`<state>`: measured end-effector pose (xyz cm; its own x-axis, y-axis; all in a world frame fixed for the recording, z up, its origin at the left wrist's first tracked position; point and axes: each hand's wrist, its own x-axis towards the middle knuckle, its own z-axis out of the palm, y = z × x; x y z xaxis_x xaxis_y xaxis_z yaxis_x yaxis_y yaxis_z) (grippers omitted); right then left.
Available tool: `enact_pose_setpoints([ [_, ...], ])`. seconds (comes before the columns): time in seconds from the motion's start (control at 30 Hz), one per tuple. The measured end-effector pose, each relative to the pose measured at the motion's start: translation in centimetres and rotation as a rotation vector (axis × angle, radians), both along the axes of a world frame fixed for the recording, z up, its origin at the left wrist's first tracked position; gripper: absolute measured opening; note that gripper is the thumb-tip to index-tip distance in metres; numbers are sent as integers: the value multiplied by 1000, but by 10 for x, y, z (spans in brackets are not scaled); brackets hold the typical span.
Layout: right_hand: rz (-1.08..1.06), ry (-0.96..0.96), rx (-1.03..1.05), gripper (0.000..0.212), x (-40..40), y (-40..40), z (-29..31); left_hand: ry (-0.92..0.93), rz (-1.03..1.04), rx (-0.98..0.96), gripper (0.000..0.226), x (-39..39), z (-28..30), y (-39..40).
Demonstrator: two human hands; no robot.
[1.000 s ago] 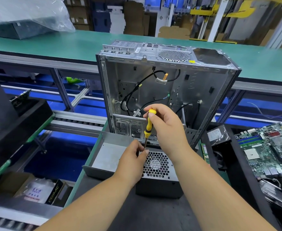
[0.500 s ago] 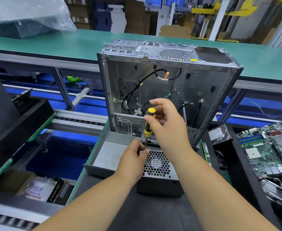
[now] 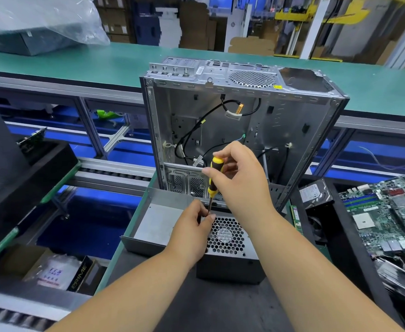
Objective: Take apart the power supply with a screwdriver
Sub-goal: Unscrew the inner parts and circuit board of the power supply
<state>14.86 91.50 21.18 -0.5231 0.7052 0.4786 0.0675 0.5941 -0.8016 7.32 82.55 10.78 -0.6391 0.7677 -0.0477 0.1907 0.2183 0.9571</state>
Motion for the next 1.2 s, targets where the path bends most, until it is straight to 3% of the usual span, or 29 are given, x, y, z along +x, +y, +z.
enact_pose_setpoints([
  [0.23, 88, -43, -79, 20, 4, 0, 2, 5, -5, -7, 28, 0, -2, 1],
  [0.5, 108, -66, -4, 14, 3, -2, 0, 7, 3, -3, 28, 0, -2, 1],
  [0.6, 28, -43, 83, 29, 2, -2, -3, 14, 3, 3, 28, 0, -2, 0],
  [0.73, -40, -22, 119, 31, 3, -2, -5, -28, 7, 21, 27, 1, -1, 0],
  [0.87, 7, 22, -13, 41, 7, -2, -5, -53, 4, 30, 26, 2, -1, -1],
  [1.2, 23, 15, 88, 21, 8, 1, -6, -40, 5, 23, 22, 2, 1, -2],
])
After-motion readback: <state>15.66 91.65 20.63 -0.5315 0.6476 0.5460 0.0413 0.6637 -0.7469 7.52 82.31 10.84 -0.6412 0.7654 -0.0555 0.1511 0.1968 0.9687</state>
